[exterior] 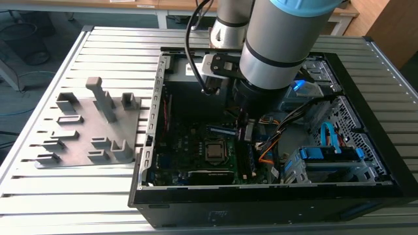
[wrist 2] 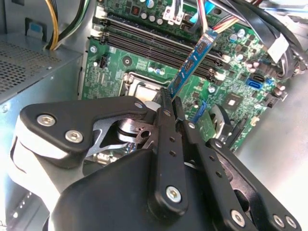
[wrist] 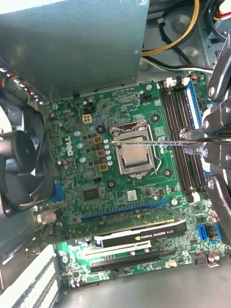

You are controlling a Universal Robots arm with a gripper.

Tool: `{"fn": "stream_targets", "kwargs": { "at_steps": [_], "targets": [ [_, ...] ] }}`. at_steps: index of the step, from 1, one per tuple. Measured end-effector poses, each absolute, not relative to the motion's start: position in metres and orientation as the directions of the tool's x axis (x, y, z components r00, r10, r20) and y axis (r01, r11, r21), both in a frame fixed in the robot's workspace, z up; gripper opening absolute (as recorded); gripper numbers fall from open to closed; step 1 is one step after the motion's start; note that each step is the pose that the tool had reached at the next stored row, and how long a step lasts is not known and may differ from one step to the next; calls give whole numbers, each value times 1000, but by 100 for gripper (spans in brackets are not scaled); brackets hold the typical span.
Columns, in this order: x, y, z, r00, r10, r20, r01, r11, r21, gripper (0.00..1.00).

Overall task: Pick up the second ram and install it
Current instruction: 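Insert the second ram into the second slot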

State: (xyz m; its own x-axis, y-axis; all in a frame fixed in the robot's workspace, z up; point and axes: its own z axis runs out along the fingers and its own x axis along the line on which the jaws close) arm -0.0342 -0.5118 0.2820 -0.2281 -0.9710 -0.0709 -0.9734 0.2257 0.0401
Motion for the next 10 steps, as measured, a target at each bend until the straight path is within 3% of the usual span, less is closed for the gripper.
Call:
{"fn": "stream_targets", "kwargs": {
  "at_steps": [10],
  "targets": [
    [-34,-512,282,-291,-954,-71,-957,288,40,14]
  ]
}}
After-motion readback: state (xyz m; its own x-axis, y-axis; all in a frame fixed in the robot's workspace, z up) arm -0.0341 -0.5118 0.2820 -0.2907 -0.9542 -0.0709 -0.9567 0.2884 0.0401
